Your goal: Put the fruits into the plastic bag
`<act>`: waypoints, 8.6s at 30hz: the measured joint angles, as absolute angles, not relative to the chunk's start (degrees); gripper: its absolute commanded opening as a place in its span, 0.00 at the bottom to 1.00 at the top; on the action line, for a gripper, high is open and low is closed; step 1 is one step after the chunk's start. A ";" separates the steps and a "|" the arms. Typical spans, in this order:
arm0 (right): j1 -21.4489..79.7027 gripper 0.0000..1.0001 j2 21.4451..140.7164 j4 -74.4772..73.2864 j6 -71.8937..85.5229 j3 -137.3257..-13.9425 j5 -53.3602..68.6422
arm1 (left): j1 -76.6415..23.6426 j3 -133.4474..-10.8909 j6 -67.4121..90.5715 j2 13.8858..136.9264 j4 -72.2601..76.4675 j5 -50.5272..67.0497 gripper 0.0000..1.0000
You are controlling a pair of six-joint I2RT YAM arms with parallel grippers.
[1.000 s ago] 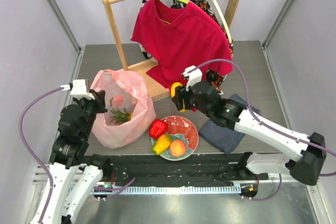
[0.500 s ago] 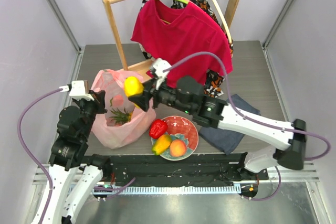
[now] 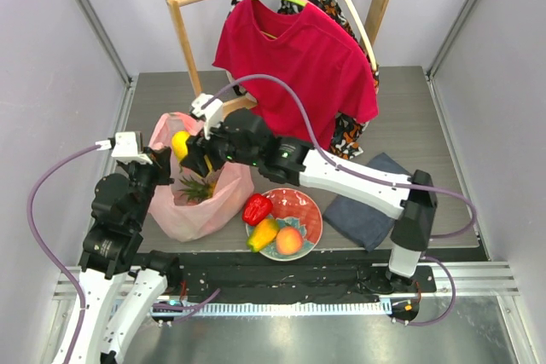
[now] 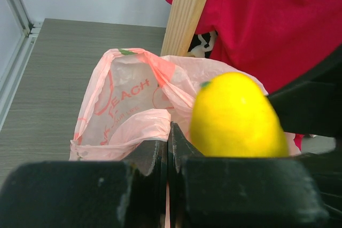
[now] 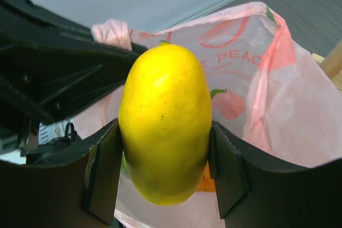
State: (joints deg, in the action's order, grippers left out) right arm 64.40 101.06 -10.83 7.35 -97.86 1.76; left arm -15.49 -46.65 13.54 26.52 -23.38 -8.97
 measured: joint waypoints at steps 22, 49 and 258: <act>62.35 0.04 122.69 -30.39 11.35 -115.33 -5.39 | -15.03 -46.57 13.56 25.47 -23.29 -9.17 0.00; 62.19 0.90 121.43 -34.09 12.80 -111.72 -5.37 | -15.03 -46.57 13.56 26.13 -23.09 -8.93 0.00; 67.11 1.00 118.17 -29.89 8.19 -104.75 -5.63 | -15.03 -46.37 14.55 27.22 -22.96 -7.42 0.00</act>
State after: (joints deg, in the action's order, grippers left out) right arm 67.11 118.17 -29.89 8.19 -104.75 -5.63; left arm -15.03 -46.37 14.55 27.22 -22.96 -7.42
